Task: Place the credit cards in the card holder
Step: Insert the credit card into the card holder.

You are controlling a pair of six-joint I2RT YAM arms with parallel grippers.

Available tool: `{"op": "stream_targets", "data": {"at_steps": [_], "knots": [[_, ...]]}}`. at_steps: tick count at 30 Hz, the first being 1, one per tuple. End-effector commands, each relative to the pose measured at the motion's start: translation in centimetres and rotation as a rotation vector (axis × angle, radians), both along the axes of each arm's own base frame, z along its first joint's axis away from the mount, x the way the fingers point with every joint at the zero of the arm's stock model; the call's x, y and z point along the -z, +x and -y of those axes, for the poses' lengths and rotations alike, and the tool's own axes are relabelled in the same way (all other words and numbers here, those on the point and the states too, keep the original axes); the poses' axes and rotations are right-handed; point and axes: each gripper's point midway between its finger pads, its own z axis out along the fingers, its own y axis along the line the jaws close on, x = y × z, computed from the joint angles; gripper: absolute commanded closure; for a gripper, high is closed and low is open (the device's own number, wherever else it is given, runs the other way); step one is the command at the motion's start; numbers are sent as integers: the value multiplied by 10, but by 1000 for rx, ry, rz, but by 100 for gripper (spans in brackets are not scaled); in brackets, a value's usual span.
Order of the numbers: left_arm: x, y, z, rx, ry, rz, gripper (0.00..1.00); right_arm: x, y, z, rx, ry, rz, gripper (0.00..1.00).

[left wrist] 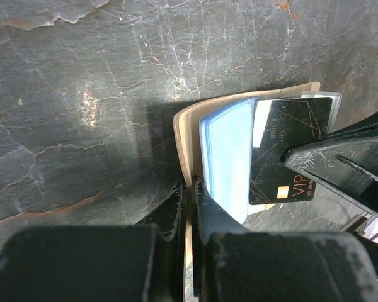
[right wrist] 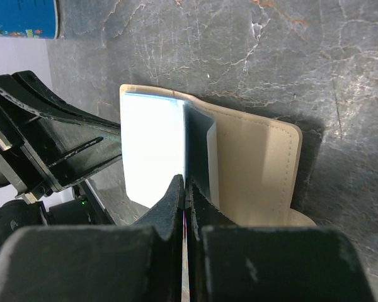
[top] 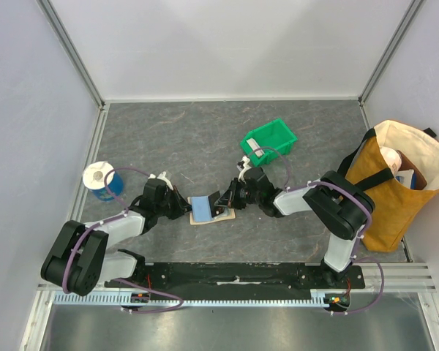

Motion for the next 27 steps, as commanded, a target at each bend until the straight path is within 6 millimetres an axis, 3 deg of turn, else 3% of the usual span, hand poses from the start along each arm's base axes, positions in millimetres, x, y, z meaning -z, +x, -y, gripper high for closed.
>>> {"op": "stream_targets", "data": {"at_steps": [1, 18, 24, 27], "knots": [[14, -5, -8, -32, 34, -50, 98, -3, -1, -5, -17, 30, 10, 100], [16, -6, -7, -52, 14, -52, 98, 5, -14, -13, -19, 70, -42, 100], [16, -6, -7, -45, 16, -50, 98, 9, -11, -14, -23, 54, -35, 100], [14, -6, -7, -28, 26, -41, 98, 8, -1, -3, 12, 22, -15, 100]]}}
